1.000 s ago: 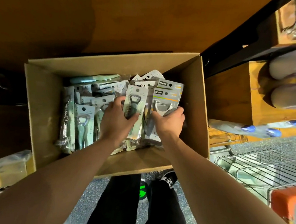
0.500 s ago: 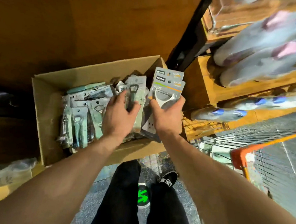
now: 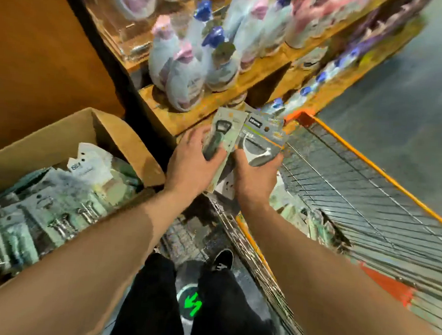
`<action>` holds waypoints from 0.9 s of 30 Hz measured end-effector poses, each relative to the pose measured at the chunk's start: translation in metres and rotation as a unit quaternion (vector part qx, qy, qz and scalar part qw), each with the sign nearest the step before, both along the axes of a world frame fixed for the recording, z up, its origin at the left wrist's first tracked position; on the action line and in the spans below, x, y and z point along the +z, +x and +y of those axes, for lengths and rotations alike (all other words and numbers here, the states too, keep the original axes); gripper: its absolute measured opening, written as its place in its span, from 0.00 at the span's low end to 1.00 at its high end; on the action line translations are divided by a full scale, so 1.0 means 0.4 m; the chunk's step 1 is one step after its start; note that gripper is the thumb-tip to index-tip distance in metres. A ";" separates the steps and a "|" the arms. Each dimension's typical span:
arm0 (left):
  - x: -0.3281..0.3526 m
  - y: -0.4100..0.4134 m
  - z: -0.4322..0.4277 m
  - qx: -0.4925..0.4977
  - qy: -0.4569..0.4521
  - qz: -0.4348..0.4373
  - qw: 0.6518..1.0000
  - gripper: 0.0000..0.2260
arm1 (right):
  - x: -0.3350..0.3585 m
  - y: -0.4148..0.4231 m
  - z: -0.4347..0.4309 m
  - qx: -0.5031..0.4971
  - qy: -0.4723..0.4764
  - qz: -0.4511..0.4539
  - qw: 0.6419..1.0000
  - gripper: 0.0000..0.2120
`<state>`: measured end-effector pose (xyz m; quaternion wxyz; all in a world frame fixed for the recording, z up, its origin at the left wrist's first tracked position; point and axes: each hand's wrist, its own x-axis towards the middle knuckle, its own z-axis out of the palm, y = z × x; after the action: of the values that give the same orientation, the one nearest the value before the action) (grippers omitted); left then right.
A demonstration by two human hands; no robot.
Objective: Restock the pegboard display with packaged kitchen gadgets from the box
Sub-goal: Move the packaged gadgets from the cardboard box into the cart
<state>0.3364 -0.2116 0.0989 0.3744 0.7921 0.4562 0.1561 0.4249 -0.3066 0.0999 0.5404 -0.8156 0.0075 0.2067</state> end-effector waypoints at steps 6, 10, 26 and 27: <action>-0.138 0.186 -0.191 -0.161 -0.049 0.091 0.981 0.32 | -0.172 0.137 -0.261 -0.070 -0.070 0.100 0.990 0.42; -0.246 0.239 -0.249 -0.230 -0.045 0.216 0.948 0.34 | -0.309 0.130 -0.376 -0.083 -0.094 0.214 0.969 0.47; -0.119 0.249 -0.122 -0.154 -0.058 0.088 0.982 0.12 | -0.182 0.112 -0.203 0.157 -0.195 -0.065 0.966 0.12; -0.092 0.229 -0.092 -0.122 -0.049 0.069 0.989 0.11 | -0.154 0.100 -0.159 0.175 -0.175 -0.100 0.964 0.10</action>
<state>0.4279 -0.2484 0.0622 0.3966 0.8315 0.3878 0.0313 0.4650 -0.3704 0.0385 0.3426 -0.9028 -0.1531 0.2104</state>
